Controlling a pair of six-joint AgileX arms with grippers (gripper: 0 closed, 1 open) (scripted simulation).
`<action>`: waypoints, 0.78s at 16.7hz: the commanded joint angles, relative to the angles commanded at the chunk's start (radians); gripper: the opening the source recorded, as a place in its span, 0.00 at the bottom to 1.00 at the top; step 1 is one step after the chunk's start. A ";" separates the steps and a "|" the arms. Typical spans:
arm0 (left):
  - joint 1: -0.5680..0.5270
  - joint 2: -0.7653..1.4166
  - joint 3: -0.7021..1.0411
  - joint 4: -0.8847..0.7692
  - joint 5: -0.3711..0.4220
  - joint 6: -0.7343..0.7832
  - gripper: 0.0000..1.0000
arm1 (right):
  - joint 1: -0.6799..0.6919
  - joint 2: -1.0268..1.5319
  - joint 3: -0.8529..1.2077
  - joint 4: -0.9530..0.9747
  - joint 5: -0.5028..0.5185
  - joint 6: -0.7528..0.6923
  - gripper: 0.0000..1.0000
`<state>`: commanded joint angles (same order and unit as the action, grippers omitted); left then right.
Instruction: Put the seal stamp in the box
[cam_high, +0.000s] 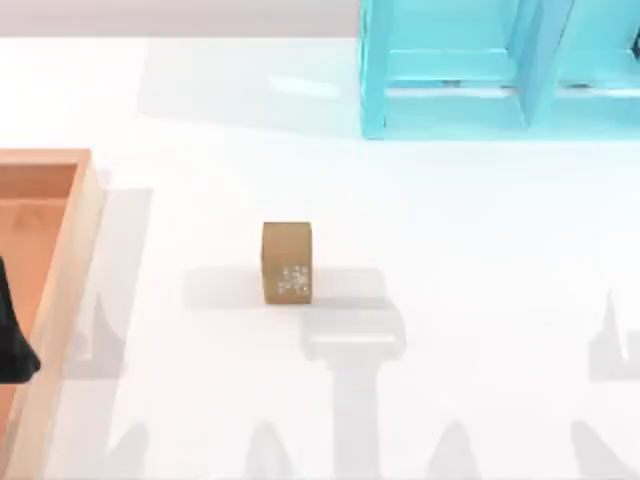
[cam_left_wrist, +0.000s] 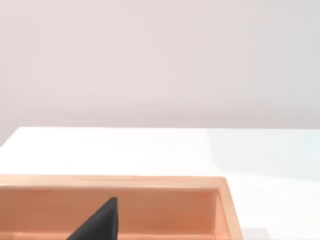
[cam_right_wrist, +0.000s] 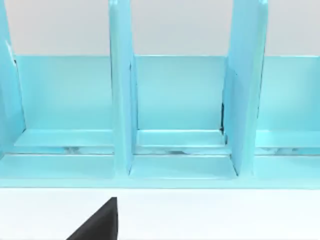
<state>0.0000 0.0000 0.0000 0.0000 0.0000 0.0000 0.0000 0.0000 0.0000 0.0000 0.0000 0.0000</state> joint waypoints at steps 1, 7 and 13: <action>0.000 0.000 0.000 0.000 0.000 0.000 1.00 | 0.000 0.000 0.000 0.000 0.000 0.000 1.00; -0.013 0.143 0.075 -0.120 -0.022 -0.026 1.00 | 0.000 0.000 0.000 0.000 0.000 0.000 1.00; -0.069 0.559 0.412 -0.399 -0.058 -0.138 1.00 | 0.000 0.000 0.000 0.000 0.000 0.000 1.00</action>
<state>-0.0688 0.5587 0.4124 -0.3991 -0.0584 -0.1385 0.0000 0.0000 0.0000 0.0000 0.0000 0.0000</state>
